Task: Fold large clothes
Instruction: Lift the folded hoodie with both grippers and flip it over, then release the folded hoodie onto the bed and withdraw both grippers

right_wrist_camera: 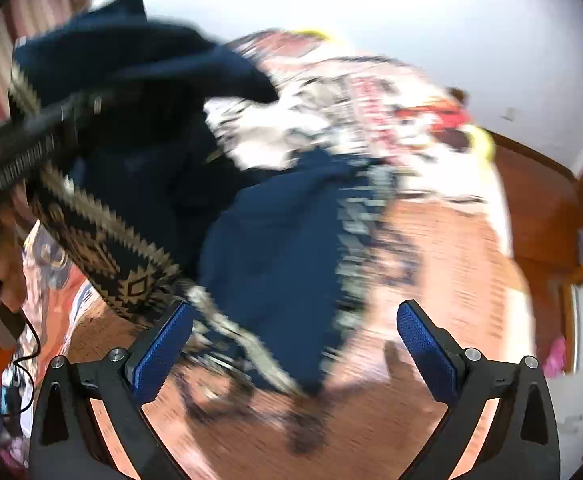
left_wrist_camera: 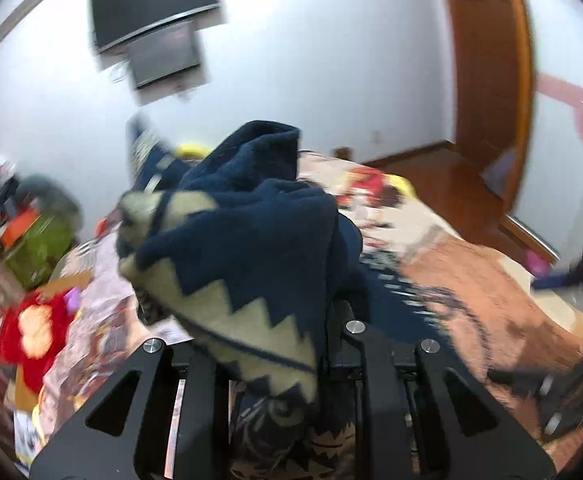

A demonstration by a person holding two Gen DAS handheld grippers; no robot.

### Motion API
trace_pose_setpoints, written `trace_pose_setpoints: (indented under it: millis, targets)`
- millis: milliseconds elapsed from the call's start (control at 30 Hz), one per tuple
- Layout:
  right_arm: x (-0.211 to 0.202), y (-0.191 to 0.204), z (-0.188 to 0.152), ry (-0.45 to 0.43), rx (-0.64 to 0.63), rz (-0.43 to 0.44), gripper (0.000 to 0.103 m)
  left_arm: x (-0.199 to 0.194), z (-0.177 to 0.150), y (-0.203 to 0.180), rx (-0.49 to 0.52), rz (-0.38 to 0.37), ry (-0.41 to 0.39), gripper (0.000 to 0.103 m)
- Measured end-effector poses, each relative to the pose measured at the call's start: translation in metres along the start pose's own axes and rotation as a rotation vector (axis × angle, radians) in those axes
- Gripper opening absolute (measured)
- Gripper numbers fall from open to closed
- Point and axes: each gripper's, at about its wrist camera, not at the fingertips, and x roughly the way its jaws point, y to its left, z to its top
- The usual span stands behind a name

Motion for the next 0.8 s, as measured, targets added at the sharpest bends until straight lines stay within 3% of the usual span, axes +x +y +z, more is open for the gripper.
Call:
trace_pose_setpoints:
  millis: [100, 200, 267, 433, 500, 567, 667, 800]
  targets:
    - [-0.029, -0.032, -0.009, -0.044, 0.065, -0.041, 0.102, 0.005, -0.008, -0.041, 0.074, -0.117, 0.05, 0.019]
    - [-0.052, -0.05, -0.02, -0.071, 0.117, -0.054, 0.102, 0.02, -0.029, -0.07, 0.129, -0.238, 0.17, 0.019]
    - [-0.067, -0.058, -0.027, -0.091, 0.14, -0.063, 0.102, 0.025, -0.04, -0.078, 0.135, -0.255, 0.219, 0.02]
    - [-0.085, -0.065, -0.033, -0.129, 0.143, -0.066, 0.102, 0.017, -0.041, -0.064, 0.092, -0.297, 0.253, 0.024]
    - [-0.092, -0.063, -0.034, -0.144, 0.136, -0.063, 0.102, 0.007, -0.039, -0.054, 0.067, -0.325, 0.255, 0.031]
    - [-0.098, -0.06, -0.033, -0.163, 0.129, -0.052, 0.102, -0.005, -0.041, -0.05, 0.051, -0.372, 0.257, 0.052]
    - [-0.101, -0.057, -0.031, -0.187, 0.119, -0.034, 0.102, -0.024, -0.041, -0.041, 0.027, -0.394, 0.238, 0.073]
    - [-0.101, -0.045, -0.019, -0.207, 0.099, -0.008, 0.102, -0.041, -0.04, -0.012, -0.029, -0.383, 0.251, 0.073]
